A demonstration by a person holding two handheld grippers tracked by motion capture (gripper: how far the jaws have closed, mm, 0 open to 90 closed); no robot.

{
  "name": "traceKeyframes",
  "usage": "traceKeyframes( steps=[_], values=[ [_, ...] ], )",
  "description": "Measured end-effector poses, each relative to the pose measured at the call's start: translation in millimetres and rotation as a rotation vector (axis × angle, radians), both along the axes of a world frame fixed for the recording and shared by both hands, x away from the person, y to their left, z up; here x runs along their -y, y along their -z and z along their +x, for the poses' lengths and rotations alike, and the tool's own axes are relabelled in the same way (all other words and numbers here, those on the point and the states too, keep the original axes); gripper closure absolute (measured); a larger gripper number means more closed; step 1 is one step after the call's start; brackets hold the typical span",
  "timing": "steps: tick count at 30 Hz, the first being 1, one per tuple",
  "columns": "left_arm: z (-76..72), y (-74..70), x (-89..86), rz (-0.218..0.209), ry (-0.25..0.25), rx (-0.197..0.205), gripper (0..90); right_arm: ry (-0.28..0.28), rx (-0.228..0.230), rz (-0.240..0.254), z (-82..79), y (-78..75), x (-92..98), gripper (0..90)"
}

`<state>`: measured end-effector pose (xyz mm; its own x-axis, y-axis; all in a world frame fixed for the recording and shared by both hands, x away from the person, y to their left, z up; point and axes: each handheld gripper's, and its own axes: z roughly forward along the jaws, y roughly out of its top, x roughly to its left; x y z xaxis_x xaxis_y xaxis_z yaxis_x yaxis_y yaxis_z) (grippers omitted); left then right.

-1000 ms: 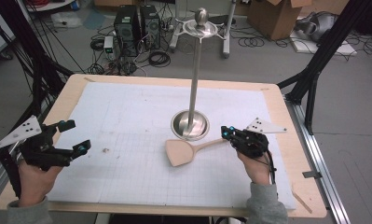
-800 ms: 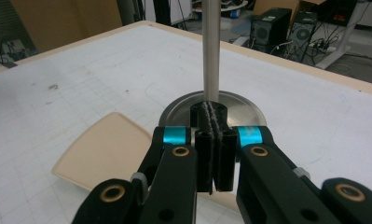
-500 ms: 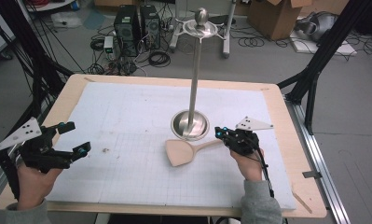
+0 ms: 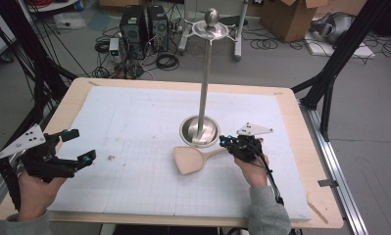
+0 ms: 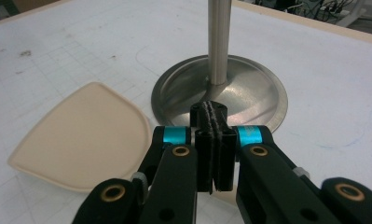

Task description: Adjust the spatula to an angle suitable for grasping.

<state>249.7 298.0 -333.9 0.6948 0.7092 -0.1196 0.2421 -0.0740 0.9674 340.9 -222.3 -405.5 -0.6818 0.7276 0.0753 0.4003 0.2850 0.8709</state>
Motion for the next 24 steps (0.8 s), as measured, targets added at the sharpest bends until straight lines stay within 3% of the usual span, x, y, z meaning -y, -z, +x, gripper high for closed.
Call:
traceKeyframes(
  steps=[12,24],
  values=[
    [1.2,1.8,2.0,0.008,0.002,-0.007,1.7,0.008,-0.018,-0.039,6.8,12.4,-7.9,90.0],
    [2.4,3.5,2.4,0.012,0.001,-0.014,1.7,0.022,-0.049,-0.041,11.5,22.9,-7.7,90.0]
  ],
)
